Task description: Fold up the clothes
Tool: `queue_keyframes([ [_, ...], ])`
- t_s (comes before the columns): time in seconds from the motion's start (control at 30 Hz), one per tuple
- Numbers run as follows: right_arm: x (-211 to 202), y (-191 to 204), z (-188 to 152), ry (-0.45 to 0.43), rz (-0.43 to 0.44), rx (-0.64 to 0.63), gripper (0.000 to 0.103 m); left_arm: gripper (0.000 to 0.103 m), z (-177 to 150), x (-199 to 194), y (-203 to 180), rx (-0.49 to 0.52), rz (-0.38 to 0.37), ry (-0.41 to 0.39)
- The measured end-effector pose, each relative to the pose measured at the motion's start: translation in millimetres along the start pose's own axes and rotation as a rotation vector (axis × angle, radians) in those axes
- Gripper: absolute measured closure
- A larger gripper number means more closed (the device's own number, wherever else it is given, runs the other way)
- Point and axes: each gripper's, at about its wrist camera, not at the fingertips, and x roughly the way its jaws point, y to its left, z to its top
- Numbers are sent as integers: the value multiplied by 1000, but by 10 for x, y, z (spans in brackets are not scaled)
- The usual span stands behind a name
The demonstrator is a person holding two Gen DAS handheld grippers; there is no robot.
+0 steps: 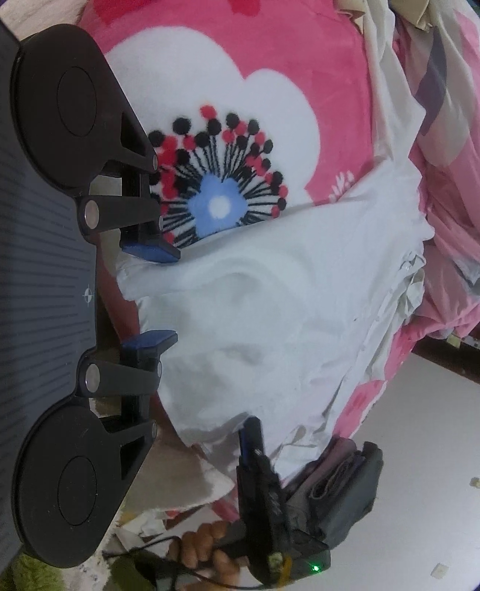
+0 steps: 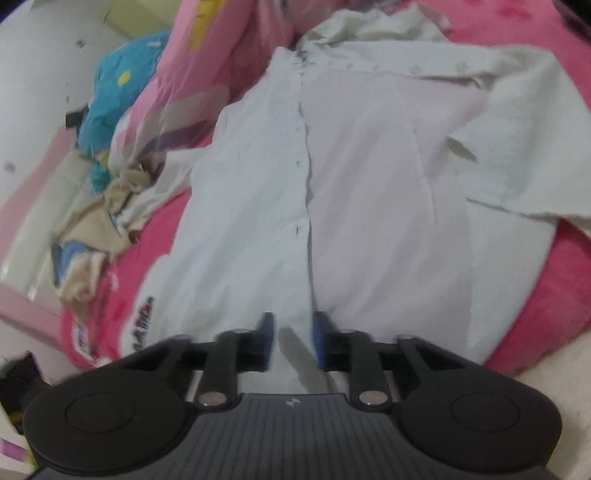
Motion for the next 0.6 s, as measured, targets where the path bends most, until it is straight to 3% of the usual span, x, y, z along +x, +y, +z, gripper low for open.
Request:
queue_keyframes([
  [0.3,-346,184,51,-135,-101,-133,103,63,-49,-38,6,-45,-26,-3],
  [0.6,-303,-92,140,-123,-160,-71,103,60,-44,-17,56,-71,-60,7],
])
